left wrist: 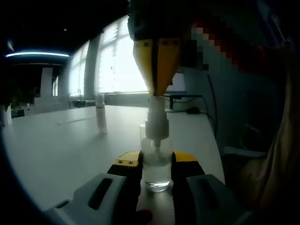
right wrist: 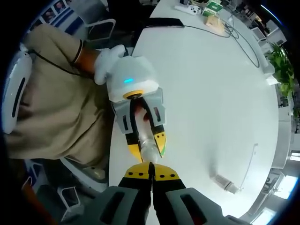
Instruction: Clamp pump bottle remove cover press pump head put on cover
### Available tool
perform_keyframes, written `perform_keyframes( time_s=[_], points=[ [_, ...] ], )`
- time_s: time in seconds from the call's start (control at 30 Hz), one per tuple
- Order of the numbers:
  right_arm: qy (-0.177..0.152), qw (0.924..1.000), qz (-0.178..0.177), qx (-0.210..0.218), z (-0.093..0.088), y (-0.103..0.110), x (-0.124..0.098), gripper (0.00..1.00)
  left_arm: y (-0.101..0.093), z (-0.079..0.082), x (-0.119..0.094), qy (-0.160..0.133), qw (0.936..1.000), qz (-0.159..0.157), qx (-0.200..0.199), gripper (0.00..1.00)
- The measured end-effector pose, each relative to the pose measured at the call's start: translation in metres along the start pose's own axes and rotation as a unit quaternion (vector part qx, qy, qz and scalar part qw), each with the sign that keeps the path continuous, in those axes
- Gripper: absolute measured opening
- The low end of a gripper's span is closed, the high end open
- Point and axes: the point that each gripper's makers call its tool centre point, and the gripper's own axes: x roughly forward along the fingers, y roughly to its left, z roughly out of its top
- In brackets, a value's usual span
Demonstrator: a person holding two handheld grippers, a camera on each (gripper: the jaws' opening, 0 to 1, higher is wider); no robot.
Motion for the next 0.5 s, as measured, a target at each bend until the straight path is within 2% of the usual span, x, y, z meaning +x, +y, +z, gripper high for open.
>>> perform_keyframes(
  time_s=[0.5],
  points=[
    [-0.005, 1.0, -0.001, 0.003, -0.0012, -0.0007, -0.0001, 0.0, 0.0, 0.0, 0.001, 0.0, 1.0, 0.0, 0.0, 0.15]
  ],
)
